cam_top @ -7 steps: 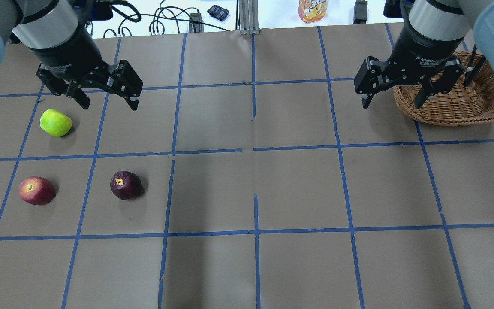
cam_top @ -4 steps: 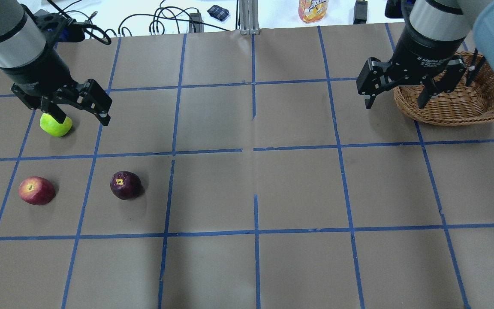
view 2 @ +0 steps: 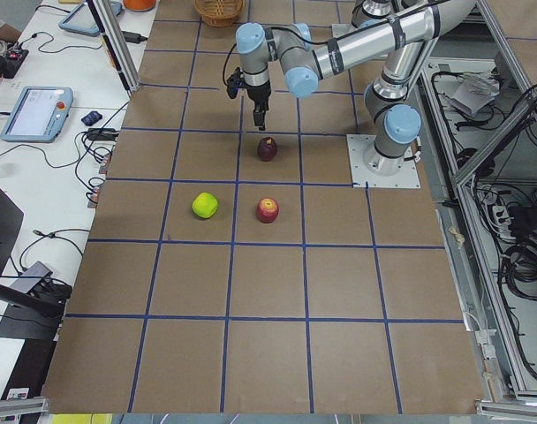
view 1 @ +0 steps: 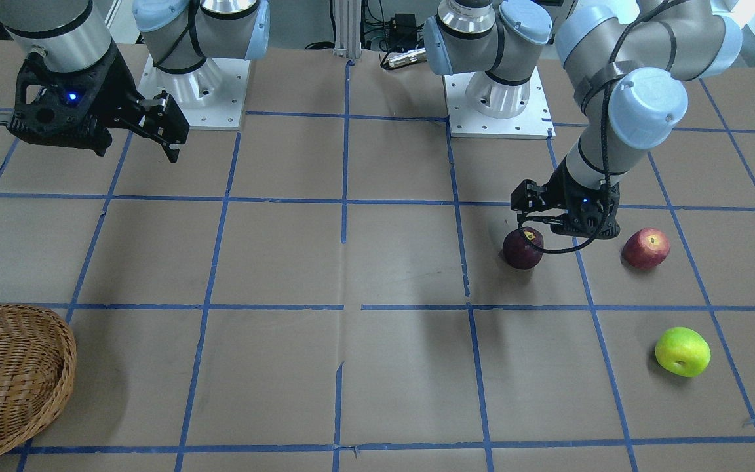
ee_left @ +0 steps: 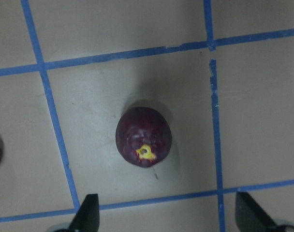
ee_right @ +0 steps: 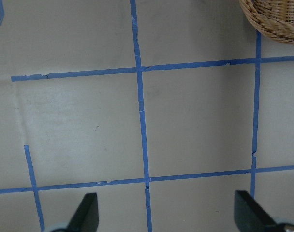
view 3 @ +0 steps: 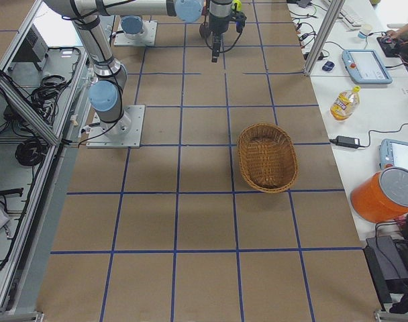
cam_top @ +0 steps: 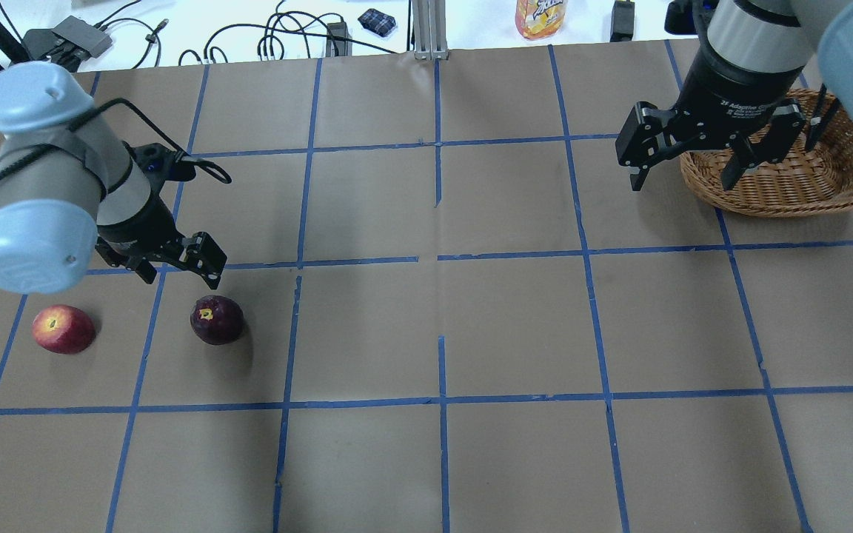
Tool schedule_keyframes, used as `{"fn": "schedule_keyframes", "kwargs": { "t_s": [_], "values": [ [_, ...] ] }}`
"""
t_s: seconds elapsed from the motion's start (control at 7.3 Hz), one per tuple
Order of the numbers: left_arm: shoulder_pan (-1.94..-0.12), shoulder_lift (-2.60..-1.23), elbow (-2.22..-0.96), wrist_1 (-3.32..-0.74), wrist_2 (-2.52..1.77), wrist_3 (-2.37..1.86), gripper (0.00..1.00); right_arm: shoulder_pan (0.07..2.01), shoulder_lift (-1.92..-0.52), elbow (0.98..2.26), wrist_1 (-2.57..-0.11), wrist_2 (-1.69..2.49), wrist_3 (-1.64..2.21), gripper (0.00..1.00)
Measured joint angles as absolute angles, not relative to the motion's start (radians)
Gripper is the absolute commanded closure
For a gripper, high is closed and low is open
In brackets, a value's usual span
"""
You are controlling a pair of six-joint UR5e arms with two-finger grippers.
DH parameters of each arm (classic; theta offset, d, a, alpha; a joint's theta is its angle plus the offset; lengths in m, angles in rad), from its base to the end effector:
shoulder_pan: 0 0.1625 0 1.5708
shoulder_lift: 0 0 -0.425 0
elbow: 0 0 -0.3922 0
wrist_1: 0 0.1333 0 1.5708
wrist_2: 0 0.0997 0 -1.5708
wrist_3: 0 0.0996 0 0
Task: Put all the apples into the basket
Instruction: 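Lower the left gripper onto the dark purple apple and grasp it, then carry the purple apple toward the table center and release it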
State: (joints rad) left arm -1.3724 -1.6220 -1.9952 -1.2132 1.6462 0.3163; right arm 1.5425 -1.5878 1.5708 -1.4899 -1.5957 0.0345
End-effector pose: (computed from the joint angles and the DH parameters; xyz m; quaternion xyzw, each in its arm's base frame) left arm -0.0331 -0.4736 0.2970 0.0610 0.9957 0.0666 0.0214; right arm 0.1172 -0.4816 0.4884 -0.0310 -0.9989 -0.0319 0.0125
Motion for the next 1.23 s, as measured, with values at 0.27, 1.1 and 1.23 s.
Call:
{"fn": "schedule_keyframes", "kwargs": {
  "t_s": [0.27, 1.1, 1.23],
  "values": [
    [-1.361, -1.674, -2.101, -1.073, 1.667, 0.314, 0.00, 1.544, -1.588, 1.571, -1.488, -1.588, 0.035, 0.00],
    [-1.358, -1.720, -2.152, -0.937, 1.653, 0.304, 0.78, 1.543, -1.586, 1.572, -1.484, -1.587, 0.035, 0.00],
    [-1.365, -1.712, -2.129, -0.942, 1.638, 0.263, 0.76, 1.543, -1.586, 1.572, -1.483, -1.591, 0.035, 0.00]
  ]
}}
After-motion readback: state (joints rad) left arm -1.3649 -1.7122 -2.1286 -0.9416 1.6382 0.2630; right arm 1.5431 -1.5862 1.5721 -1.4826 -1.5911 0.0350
